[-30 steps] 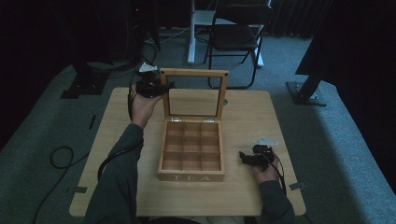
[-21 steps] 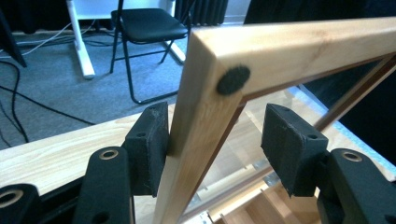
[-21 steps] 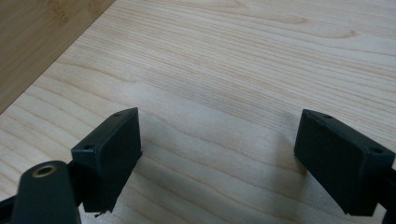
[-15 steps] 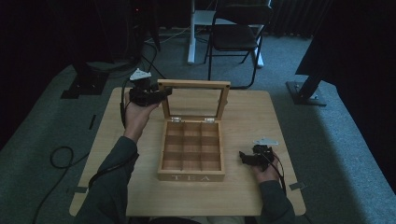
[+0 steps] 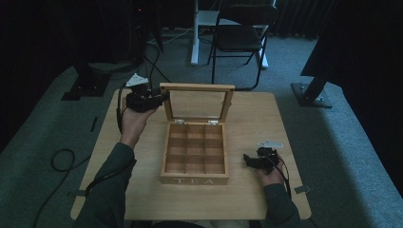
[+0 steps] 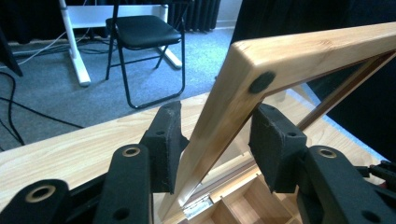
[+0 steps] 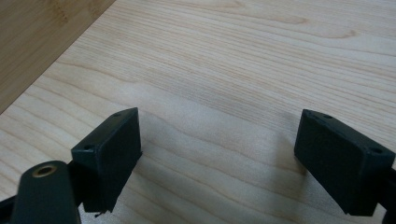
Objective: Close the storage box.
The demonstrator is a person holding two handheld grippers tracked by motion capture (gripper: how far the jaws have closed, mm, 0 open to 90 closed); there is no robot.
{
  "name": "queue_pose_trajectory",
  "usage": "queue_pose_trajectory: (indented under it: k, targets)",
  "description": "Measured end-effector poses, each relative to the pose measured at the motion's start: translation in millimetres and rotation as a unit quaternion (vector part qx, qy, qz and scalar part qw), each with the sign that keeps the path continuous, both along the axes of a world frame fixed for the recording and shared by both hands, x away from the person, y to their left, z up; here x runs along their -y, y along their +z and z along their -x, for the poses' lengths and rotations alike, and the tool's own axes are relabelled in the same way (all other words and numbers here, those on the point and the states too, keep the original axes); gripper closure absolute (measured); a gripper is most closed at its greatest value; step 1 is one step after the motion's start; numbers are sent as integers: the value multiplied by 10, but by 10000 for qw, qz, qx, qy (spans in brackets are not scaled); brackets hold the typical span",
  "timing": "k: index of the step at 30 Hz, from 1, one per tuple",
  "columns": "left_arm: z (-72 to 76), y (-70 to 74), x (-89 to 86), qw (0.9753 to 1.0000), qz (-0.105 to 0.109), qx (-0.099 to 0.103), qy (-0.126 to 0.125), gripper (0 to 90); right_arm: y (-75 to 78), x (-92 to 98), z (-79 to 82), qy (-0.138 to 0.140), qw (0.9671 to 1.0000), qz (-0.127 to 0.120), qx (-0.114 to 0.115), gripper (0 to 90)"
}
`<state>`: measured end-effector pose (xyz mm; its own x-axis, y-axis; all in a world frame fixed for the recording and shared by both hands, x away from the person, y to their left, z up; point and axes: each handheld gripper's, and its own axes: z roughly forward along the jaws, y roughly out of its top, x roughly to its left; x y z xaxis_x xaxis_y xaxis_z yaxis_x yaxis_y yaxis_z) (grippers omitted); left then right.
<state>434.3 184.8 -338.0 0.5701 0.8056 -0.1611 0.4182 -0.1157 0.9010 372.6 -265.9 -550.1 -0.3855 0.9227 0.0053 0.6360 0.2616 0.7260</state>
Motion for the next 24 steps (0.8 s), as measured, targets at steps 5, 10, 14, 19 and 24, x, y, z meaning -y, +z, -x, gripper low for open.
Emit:
queue_pose_trajectory:
  k: [5, 10, 14, 19, 24]
  targets:
    - [92, 11, 23, 9999, -22, 131, -98, 563, 0, 0, 0, 0, 10000, 2, 3, 143]
    - [156, 0, 23, 9996, -156, 236, -77, 578, -1, 0, -1, -1, 10000, 4, 8, 143]
    - [218, 3, 61, 9986, -374, 364, -15, 592, 0, 0, 0, -4, 10000, -1, -1, 143]
    - [253, -16, 38, 9989, -338, 335, -34, 566, 0, -1, 0, -7, 10000, -4, 0, 143]
    - [299, -35, 39, 9989, -333, 326, 0, 551, 0, -1, 1, -4, 10000, -5, -3, 143]
